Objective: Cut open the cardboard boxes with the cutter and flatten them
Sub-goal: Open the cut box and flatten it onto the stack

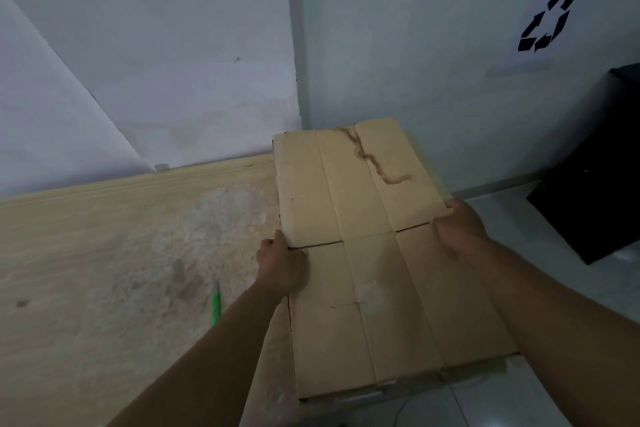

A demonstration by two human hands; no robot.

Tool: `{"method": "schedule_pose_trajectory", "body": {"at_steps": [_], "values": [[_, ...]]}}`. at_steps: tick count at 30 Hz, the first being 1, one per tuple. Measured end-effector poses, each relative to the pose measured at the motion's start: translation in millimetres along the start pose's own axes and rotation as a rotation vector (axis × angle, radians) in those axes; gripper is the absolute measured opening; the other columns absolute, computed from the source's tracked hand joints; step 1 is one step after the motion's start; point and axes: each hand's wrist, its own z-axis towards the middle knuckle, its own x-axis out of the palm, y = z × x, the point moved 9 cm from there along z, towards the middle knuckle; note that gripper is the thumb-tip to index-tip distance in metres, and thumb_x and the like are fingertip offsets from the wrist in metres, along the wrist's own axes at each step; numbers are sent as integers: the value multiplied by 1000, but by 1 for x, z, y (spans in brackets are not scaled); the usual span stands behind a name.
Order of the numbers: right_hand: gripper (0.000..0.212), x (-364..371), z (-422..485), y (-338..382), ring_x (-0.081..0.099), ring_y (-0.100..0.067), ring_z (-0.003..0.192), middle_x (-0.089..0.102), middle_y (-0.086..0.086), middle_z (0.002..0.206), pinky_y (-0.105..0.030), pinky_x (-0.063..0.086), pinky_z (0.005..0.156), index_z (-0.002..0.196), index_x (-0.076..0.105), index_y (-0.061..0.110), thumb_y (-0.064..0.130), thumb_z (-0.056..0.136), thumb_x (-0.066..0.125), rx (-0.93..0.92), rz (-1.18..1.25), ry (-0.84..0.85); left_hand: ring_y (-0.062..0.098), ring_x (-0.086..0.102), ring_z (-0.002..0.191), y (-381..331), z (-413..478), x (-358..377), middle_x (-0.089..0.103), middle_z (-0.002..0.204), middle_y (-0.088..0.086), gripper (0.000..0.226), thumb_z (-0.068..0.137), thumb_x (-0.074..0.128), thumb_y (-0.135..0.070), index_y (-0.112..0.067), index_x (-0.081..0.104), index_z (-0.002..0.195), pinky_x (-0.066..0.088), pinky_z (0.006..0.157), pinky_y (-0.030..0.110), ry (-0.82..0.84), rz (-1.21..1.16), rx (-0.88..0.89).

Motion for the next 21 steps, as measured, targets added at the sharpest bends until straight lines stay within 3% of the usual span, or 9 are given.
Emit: {"method": "schedule_pose_trajectory", "body": {"at_steps": [3,7,9,12,19,21], "values": [[47,-8,4,2,59,-33,116,63,-13,128,-34,47,92,133,57,15,8,86,56,-8,41,-64,42,36,135,-5,4,1,40,141,17,63,101,54,-35,-8,31,153,34,115,55,-28,-39,18],[54,7,2,-11,52,-40,120,50,-19,134,-43,49,99,137,50,21,33,85,60,29,-169,81,38,16,153,-7,3,6,17,166,14,93,103,56,-32,-9,-12,163,20,125,52,-23,-118,-19],[55,11,-1,-20,48,-41,122,43,-19,135,-44,48,100,140,47,20,34,87,56,78,-223,117,39,18,150,-3,2,12,16,163,14,88,103,52,-38,-13,-7,164,24,123,52,8,-131,-58],[53,9,-3,-17,48,-41,122,43,-19,133,-46,47,100,142,44,18,25,90,47,60,-197,79,38,39,139,-1,4,19,31,157,12,87,98,55,-47,-17,6,163,40,114,53,94,-233,-64],[60,17,-18,8,41,-37,132,35,-18,145,-46,40,105,152,27,20,41,98,45,-61,-368,22,32,37,147,-4,-3,13,31,165,7,102,103,57,-43,-15,-22,160,38,118,48,113,-331,14],[64,24,-29,30,37,-37,136,32,-18,150,-46,35,108,154,24,19,43,98,44,-133,-446,9,30,43,143,-3,-4,8,38,162,7,90,104,56,-42,-13,-2,165,41,115,46,128,-290,65]]}}
